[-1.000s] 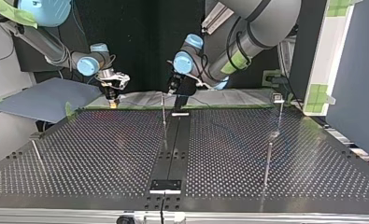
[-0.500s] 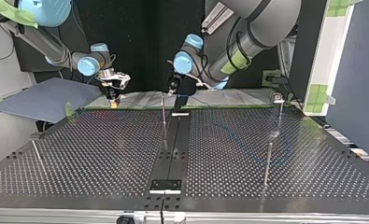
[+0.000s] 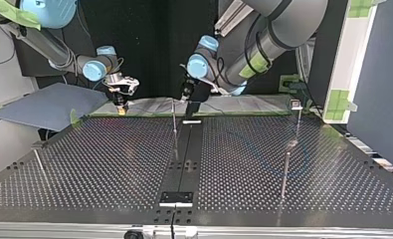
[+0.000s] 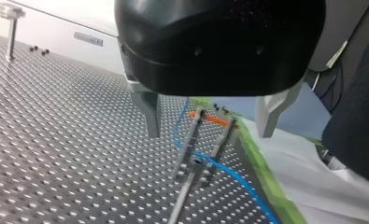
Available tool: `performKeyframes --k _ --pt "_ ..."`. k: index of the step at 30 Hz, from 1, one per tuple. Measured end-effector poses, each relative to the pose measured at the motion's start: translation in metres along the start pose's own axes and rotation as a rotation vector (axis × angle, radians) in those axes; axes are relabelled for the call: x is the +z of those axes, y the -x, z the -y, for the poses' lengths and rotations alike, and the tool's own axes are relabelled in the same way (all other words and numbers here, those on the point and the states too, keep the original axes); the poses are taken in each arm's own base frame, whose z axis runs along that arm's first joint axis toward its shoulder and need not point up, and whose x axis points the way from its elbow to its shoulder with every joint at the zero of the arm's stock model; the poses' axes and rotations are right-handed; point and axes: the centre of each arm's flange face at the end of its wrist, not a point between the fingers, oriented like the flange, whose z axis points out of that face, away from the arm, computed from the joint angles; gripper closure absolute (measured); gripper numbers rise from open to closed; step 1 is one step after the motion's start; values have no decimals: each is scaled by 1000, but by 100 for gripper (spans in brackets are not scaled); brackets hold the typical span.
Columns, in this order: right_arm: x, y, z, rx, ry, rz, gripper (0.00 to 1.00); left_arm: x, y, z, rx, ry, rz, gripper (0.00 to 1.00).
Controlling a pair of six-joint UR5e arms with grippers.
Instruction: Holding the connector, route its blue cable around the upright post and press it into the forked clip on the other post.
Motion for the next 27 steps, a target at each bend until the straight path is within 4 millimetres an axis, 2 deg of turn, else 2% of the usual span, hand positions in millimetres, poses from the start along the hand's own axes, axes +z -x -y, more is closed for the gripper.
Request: performKeyframes --k 17,27 --pt "0 0 2 0 -7 0 100 -46 40 2 -128 2 146 0" --pt "0 0 2 2 -9 -3 100 -80 52 0 -134 4 155 0"
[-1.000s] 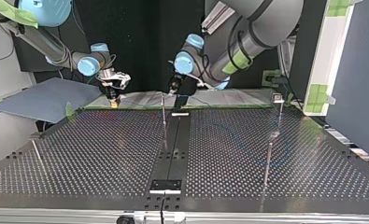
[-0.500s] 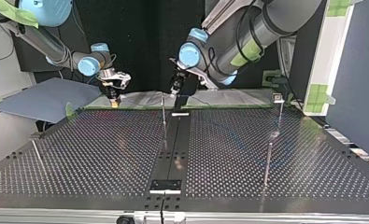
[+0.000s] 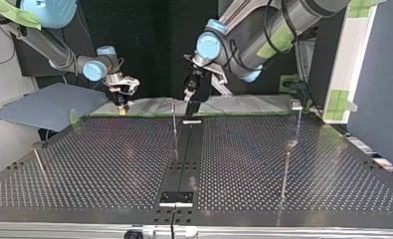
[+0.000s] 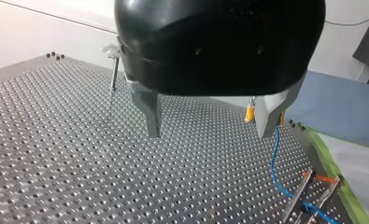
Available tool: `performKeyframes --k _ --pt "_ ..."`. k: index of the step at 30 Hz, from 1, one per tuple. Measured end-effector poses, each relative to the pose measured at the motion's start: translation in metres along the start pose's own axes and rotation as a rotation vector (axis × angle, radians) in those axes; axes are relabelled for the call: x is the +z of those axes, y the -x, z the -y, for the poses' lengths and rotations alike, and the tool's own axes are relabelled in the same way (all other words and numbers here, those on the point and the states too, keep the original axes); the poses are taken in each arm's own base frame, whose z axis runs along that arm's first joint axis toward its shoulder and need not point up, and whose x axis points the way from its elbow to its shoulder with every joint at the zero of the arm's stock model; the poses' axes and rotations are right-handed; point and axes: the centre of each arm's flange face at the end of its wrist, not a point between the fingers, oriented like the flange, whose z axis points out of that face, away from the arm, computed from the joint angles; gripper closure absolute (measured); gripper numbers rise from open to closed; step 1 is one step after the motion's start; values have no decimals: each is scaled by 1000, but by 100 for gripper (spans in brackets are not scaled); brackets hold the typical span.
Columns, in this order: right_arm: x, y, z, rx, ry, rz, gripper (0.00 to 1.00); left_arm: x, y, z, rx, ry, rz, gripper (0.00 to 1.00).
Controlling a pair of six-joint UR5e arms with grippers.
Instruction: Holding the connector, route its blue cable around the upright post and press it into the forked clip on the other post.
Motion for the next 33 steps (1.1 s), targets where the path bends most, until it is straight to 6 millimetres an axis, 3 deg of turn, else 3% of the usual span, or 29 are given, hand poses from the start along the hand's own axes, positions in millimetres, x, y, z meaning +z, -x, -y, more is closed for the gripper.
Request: performKeyframes --k 33 --pt "0 0 3 2 -5 3 100 -109 33 -3 -1 -9 11 0"
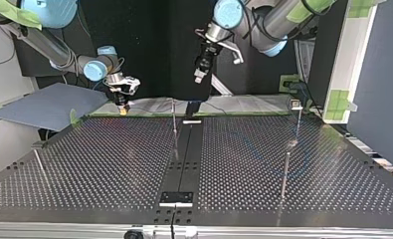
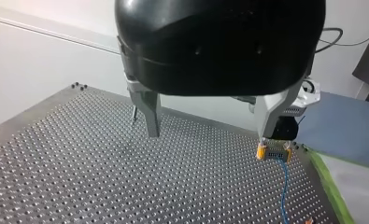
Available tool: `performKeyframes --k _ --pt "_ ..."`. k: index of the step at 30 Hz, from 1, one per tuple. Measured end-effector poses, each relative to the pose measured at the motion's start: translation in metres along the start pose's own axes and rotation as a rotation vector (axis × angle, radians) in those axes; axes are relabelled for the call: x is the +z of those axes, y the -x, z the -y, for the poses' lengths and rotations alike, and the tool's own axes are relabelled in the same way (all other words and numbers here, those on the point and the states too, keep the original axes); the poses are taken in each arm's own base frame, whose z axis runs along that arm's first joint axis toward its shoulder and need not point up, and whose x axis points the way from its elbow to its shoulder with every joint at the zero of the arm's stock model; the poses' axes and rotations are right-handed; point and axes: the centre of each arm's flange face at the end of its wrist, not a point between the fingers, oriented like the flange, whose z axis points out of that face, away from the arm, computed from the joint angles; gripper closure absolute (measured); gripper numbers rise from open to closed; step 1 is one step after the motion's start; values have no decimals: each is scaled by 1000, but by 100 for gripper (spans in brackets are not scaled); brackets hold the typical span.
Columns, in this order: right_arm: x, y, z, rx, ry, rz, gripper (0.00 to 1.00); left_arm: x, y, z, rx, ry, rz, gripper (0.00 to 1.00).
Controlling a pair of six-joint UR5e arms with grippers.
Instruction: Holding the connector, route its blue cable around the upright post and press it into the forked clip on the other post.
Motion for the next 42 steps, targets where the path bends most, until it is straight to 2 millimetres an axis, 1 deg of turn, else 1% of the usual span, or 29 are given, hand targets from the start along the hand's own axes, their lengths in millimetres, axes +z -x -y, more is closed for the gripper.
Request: performKeyframes --k 16,30,33,42 --pt "0 0 2 -1 -3 0 100 -60 8 -6 1 -5 17 0" --pt "0 0 6 -2 -15 0 100 -95 18 -10 -81 -25 119 0" --pt "0 0 7 -3 -16 0 100 -102 16 -12 -88 -27 134 0" --pt "0 0 6 -7 -11 5 100 -120 1 -21 -95 -8 150 0"
